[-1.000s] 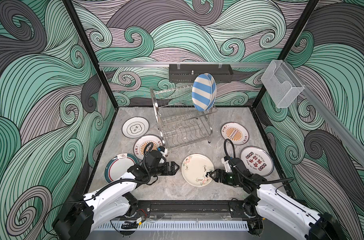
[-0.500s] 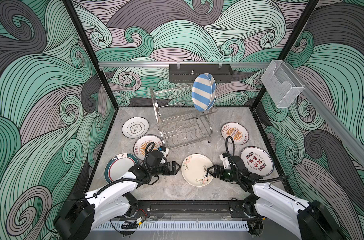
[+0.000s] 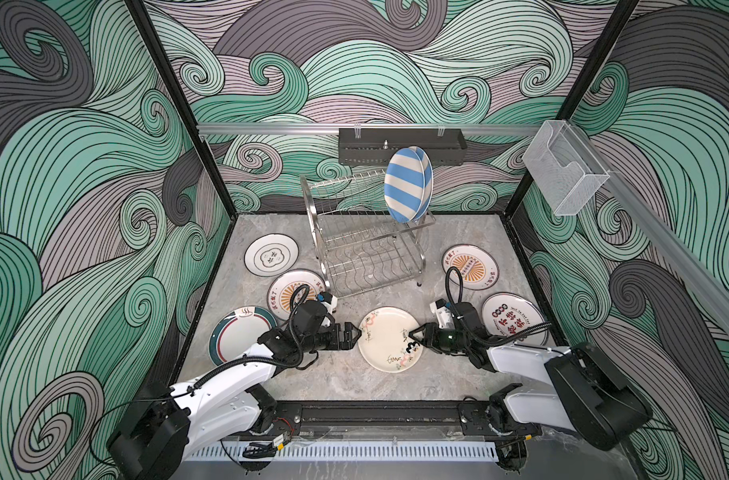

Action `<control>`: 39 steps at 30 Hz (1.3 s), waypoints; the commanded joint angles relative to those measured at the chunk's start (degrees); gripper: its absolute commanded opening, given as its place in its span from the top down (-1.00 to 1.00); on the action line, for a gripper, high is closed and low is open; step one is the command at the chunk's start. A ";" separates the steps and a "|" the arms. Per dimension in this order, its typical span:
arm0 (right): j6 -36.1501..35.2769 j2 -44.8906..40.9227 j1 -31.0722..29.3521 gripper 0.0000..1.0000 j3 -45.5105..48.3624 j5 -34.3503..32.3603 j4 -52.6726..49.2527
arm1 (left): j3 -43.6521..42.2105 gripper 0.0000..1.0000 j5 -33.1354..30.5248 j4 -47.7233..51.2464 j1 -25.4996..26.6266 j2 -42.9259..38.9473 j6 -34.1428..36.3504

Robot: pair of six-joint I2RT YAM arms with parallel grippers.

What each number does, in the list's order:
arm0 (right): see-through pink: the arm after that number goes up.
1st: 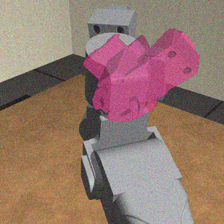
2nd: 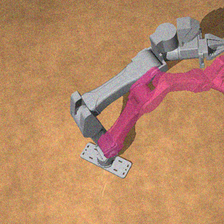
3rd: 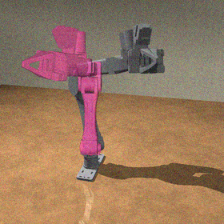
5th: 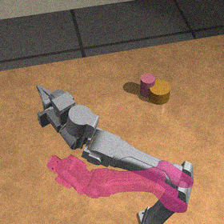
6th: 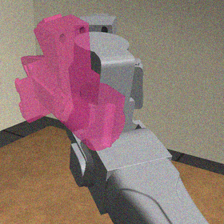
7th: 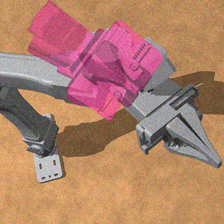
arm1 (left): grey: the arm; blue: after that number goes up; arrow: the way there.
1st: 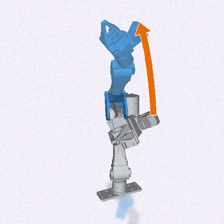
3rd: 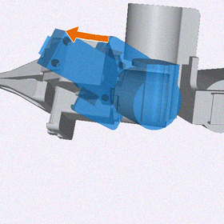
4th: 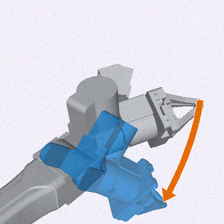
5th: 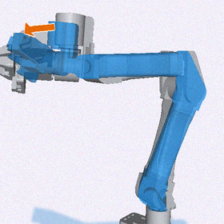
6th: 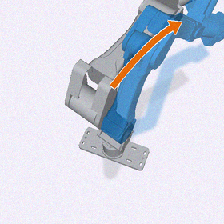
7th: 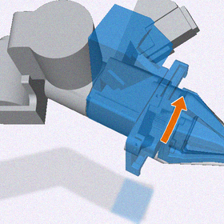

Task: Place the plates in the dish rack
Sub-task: 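Pinch the flower plate rim with the right gripper and lift it upright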

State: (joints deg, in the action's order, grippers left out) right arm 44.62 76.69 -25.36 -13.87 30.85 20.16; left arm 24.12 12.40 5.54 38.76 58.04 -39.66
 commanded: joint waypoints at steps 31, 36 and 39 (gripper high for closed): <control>-11.11 -35.24 -0.10 1.00 -17.49 -5.55 -49.19 | 21.22 -0.97 -5.40 33.96 -7.86 -15.25 10.56; -14.60 -33.24 -0.21 1.00 -31.99 -5.48 -53.86 | 22.54 -0.97 1.55 35.50 -15.62 -14.65 13.87; -15.84 -30.51 -1.06 1.00 -40.80 -5.52 -55.00 | 23.39 -0.97 4.67 36.26 -19.18 -13.84 15.82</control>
State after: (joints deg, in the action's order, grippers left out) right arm 31.24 45.39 -25.67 -47.09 22.96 -36.56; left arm 44.97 12.10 38.22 21.98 43.46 -27.49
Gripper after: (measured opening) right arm 0.076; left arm 0.986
